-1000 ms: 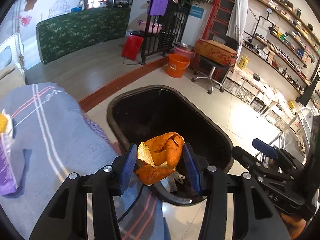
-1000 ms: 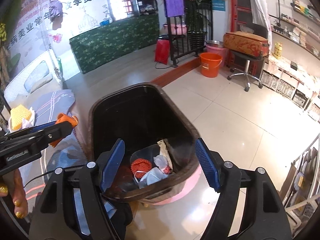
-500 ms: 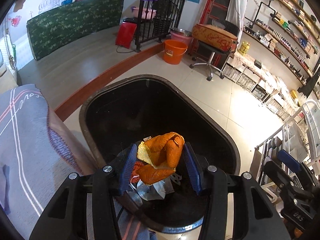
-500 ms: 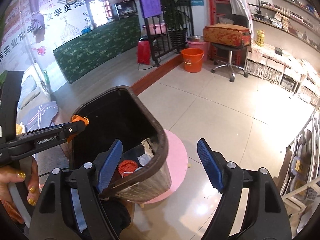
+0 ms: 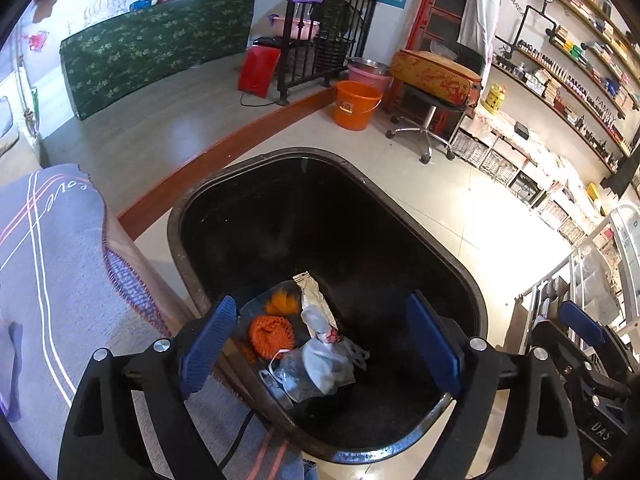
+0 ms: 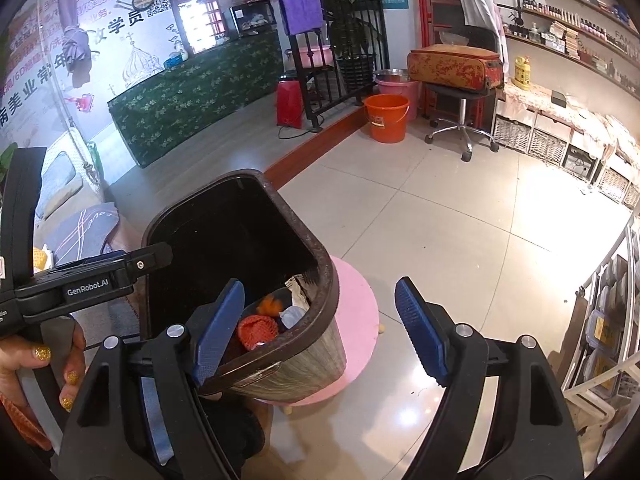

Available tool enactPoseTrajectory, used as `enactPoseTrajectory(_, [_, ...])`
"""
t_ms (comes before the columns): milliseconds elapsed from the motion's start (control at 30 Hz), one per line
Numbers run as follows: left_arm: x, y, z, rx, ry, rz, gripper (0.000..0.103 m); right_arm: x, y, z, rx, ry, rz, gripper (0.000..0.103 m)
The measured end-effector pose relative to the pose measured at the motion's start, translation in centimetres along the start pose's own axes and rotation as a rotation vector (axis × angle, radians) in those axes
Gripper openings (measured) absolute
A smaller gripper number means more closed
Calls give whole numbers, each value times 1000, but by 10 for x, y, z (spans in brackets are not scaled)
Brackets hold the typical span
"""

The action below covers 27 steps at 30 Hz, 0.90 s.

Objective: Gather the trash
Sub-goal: 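Open the left gripper over the black bin to drop the orange peel, then move both grippers back from the bin to the trash on the bed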

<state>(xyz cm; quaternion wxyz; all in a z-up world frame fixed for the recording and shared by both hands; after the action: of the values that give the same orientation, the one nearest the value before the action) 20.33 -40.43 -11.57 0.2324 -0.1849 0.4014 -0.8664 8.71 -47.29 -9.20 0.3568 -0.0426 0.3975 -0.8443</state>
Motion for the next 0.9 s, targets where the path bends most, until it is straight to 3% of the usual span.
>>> enactPoseTrajectory(333, [-10,-30,1,76,-21,23,90,-13,3,0,-6,-21,25,78])
enactPoseTrajectory(533, [-19,-42,-7,100,-4,68,90,-25,2,0,-7,-44,52,78])
enactPoseTrajectory(900, [-53,-79,-21,164,-67,145,91,-63,0,1,-4,-110,123,81])
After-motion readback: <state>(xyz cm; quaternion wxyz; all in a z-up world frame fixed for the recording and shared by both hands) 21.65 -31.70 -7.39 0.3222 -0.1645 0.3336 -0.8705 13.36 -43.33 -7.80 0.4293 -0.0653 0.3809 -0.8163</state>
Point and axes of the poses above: each gripper's, at about its wrist camera, not at the fingertips, and y roughly the way its jaws point, x to its right, z to its top, the point moved 6 cm from there along y, roughly the way its jaws point, and after that the axes turned 2 degrees about y, right-handed, at the moved point
